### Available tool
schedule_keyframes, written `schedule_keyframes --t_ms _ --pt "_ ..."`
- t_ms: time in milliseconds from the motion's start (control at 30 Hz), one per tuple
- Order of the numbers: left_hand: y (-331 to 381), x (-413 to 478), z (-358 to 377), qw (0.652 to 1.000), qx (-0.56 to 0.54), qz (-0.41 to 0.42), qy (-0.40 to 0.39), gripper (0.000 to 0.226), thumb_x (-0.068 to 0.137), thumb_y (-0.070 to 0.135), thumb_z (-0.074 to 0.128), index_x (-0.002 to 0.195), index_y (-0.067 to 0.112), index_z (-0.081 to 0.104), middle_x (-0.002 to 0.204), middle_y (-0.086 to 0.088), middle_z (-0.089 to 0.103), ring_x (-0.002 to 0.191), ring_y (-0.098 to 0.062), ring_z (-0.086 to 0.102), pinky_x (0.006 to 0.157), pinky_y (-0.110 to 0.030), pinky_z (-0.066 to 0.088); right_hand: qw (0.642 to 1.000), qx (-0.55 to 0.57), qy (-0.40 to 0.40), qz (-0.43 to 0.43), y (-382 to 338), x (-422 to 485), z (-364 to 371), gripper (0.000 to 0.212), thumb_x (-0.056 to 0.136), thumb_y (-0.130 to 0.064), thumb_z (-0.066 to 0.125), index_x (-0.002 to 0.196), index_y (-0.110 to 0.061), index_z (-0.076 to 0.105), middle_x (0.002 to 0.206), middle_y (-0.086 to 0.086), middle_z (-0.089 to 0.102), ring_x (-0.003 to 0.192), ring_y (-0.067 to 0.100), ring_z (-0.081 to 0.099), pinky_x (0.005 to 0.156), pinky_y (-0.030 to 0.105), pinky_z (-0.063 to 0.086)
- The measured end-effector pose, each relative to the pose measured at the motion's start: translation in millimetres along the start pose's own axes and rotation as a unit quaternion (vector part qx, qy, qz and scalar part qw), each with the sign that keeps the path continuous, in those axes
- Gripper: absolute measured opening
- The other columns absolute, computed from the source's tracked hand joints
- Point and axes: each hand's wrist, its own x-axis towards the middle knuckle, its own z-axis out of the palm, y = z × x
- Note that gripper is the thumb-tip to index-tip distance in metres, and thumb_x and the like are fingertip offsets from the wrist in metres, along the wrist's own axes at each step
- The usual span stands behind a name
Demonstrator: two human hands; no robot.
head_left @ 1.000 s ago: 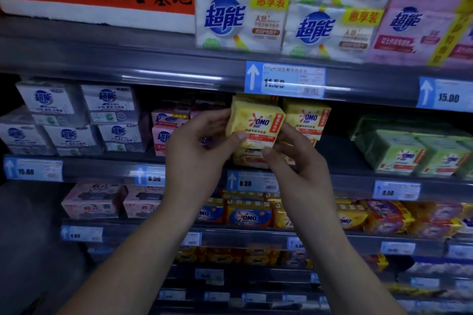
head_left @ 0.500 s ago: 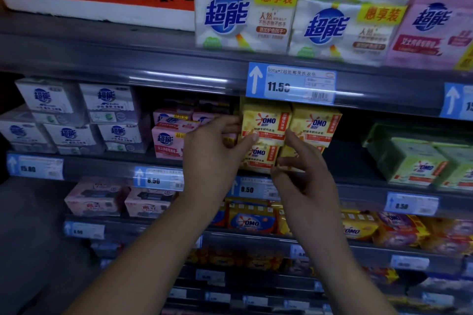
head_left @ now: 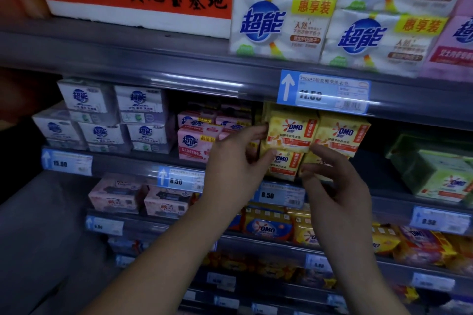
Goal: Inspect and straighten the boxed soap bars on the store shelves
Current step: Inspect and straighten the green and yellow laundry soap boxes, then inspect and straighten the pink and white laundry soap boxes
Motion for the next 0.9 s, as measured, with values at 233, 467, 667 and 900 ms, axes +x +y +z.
schedule_keyframes --t_ms 233,467,667,900 --pt "-30 -19 -38 0.999 0.045 0.013 -0.026 0.067 0.091 0.013 0.076 0.151 0.027 0.051 0.147 0.007 0.057 0.104 -0.009 0.07 0.097 -0.023 0.055 1.0 -0.007 0.011 -0.02 -3 -19 20 0.031 0.098 -0.015 0.059 0.117 -0.04 0.06 0.108 0.001 0.065 0.08 0.007 0.062 0.063 0.014 0.044" --pt "-32 -15 -48 0.986 0.147 0.075 -0.029 0.065 0.084 0.01 0.082 0.143 0.021 0.058 0.132 0.003 0.055 0.103 -0.007 0.057 0.083 -0.026 0.055 0.998 -0.02 -0.062 0.012 -1 -25 43 0.025 0.093 -0.022 0.059 0.115 -0.035 0.061 0.098 -0.014 0.066 0.075 0.005 0.063 0.058 0.019 0.047" --pt "-32 -8 -50 0.983 0.159 0.083 -0.026 0.065 0.078 0.015 0.089 0.137 0.018 0.062 0.12 -0.004 0.051 0.095 -0.012 0.053 0.071 -0.042 0.061 0.994 -0.051 -0.096 0.028 5 -22 54 0.029 0.097 -0.01 0.064 0.117 -0.03 0.061 0.106 -0.012 0.067 0.095 0.002 0.063 0.066 0.012 0.049" --pt "-23 -12 -75 0.994 0.065 0.08 -0.033 0.055 0.075 0.035 0.091 0.125 0.024 0.069 0.117 0.012 0.064 0.106 -0.013 0.061 0.084 -0.035 0.056 0.994 -0.022 -0.105 -0.033 -2 -20 52 0.03 0.095 -0.021 0.073 0.117 -0.031 0.056 0.127 -0.009 0.06 0.115 0.004 0.062 0.089 0.025 0.056"
